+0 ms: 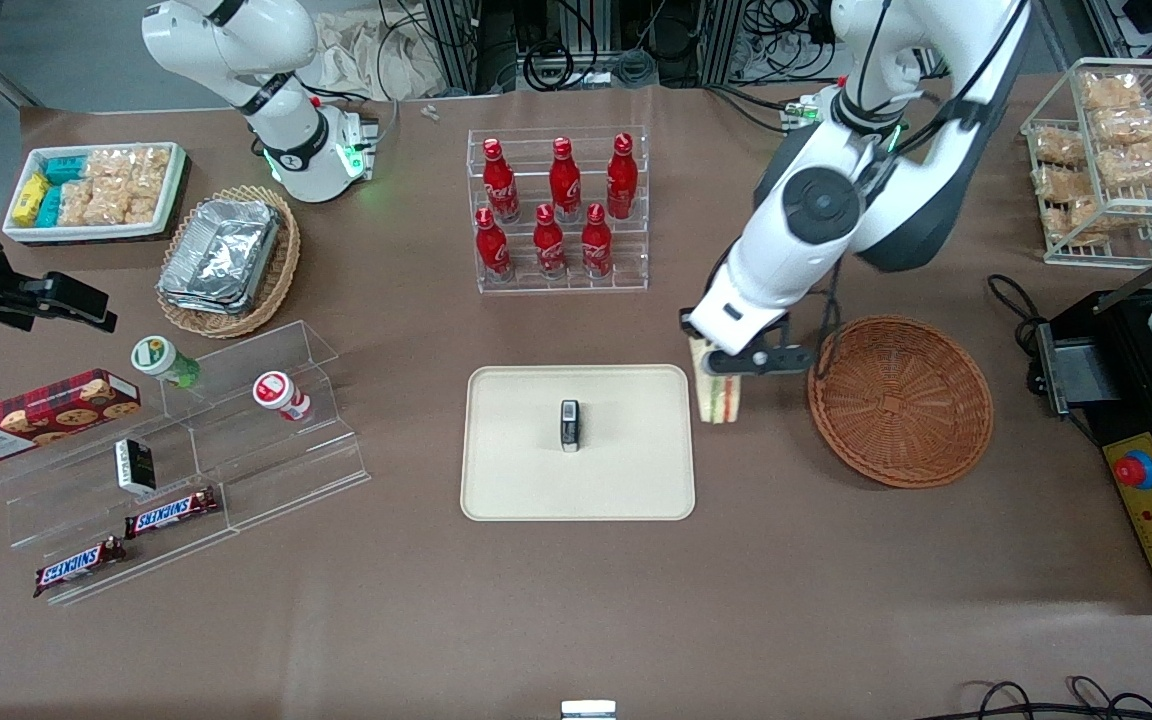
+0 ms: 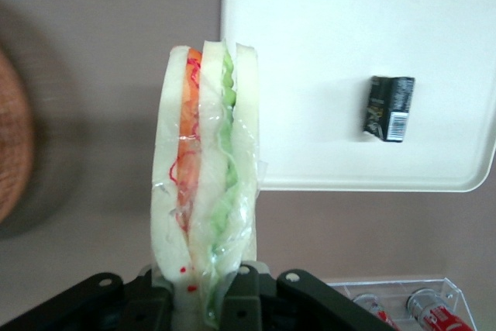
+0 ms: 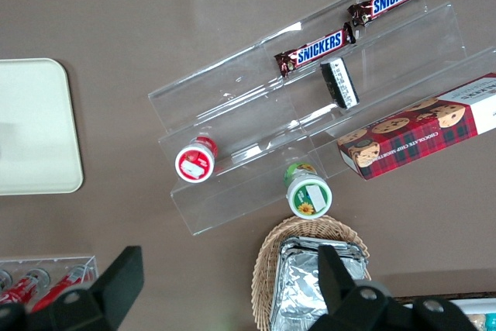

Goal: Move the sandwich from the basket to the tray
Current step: 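Lift the sandwich and carry it toward the white tray, then lower the sandwich onto the tray beside the black box and release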

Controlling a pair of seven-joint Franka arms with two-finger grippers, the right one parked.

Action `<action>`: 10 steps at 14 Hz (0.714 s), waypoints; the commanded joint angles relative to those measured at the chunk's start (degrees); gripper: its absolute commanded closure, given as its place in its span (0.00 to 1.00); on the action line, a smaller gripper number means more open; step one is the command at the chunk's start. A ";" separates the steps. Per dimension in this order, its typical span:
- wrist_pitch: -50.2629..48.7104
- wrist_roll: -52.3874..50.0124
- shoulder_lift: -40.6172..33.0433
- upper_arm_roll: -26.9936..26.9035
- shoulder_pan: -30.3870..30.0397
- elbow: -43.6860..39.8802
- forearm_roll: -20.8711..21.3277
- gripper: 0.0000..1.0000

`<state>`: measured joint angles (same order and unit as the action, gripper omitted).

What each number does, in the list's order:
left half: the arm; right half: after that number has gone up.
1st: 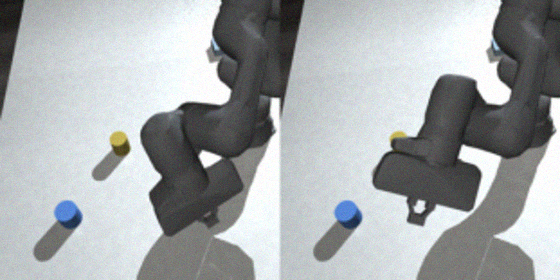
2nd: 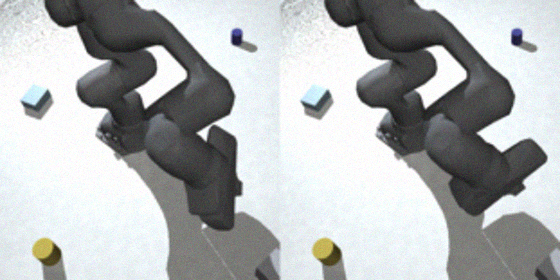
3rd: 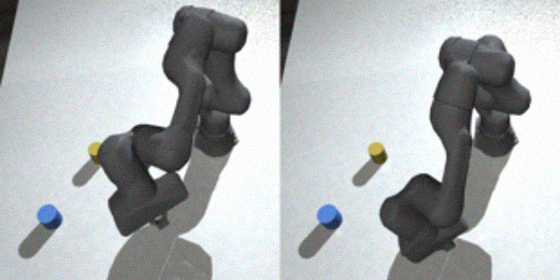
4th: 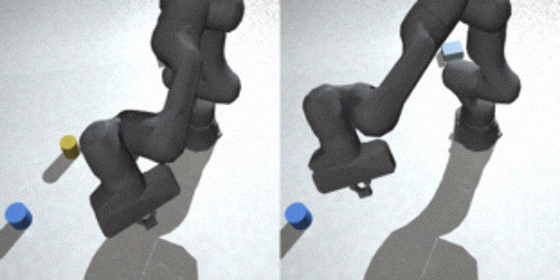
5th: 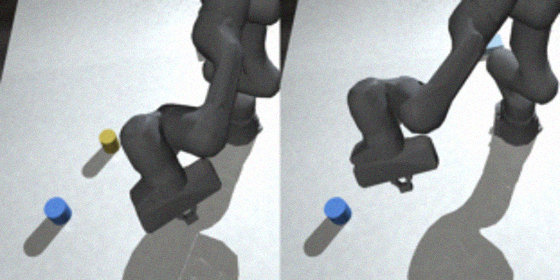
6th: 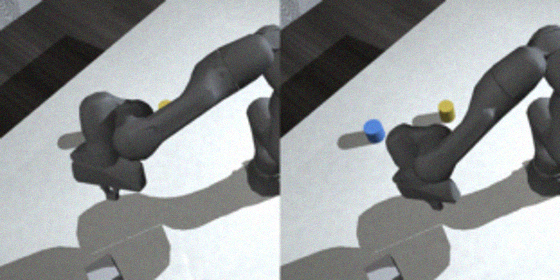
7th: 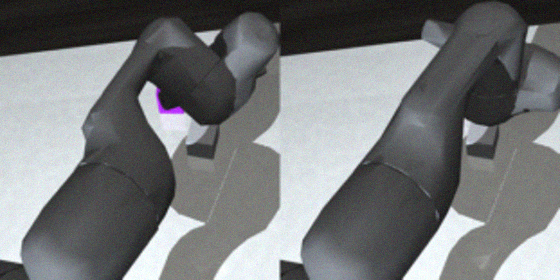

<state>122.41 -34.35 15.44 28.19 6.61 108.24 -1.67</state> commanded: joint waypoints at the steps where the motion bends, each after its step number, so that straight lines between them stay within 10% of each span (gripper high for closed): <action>1: 2.21 0.26 8.44 0.99 0.95 -5.22 5.07 1.00; 10: 17.42 -11.43 23.31 3.19 0.95 -5.93 22.84 0.90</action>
<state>138.76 -43.01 36.61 30.78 7.30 104.34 18.37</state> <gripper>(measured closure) 0.811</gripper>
